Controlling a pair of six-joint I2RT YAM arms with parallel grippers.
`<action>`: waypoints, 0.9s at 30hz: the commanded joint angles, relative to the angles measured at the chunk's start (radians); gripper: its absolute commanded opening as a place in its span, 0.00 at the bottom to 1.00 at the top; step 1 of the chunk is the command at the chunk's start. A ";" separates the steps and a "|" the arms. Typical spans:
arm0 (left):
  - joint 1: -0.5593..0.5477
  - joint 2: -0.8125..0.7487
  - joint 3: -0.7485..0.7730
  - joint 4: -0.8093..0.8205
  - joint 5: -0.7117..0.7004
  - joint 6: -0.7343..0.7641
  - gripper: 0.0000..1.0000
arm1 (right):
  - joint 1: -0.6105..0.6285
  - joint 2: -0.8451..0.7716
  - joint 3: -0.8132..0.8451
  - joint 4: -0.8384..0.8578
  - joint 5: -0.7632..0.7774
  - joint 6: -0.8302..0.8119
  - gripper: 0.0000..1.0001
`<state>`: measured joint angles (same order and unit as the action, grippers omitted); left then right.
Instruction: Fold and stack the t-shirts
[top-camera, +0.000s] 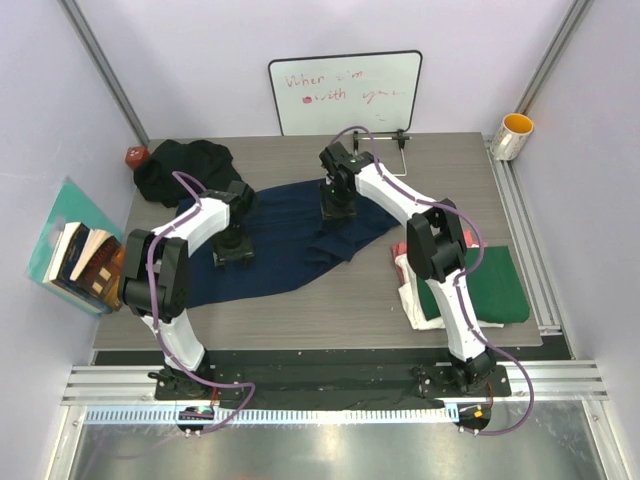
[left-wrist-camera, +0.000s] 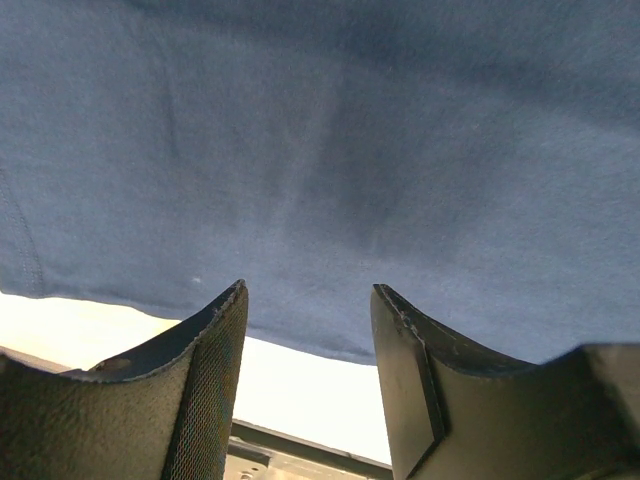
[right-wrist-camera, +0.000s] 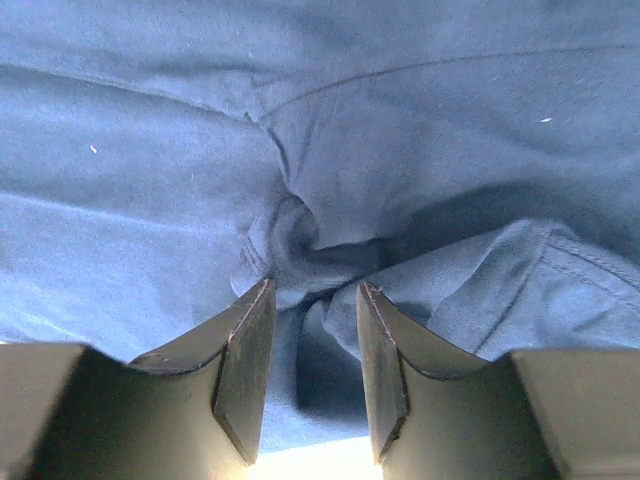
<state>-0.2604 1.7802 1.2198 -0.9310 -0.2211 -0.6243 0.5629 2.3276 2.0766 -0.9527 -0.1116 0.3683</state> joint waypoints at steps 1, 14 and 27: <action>0.004 -0.030 -0.002 0.021 0.006 -0.006 0.53 | 0.003 -0.150 0.007 0.035 0.068 -0.022 0.43; 0.004 0.010 0.014 0.034 0.034 0.008 0.52 | -0.070 -0.541 -0.448 0.018 0.081 -0.005 0.49; 0.003 0.019 0.038 -0.026 0.014 0.044 0.51 | -0.080 -0.605 -0.977 0.710 -0.241 0.126 0.54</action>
<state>-0.2596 1.8202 1.2228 -0.9257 -0.1829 -0.6102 0.4889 1.7241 1.1084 -0.5240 -0.2512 0.4416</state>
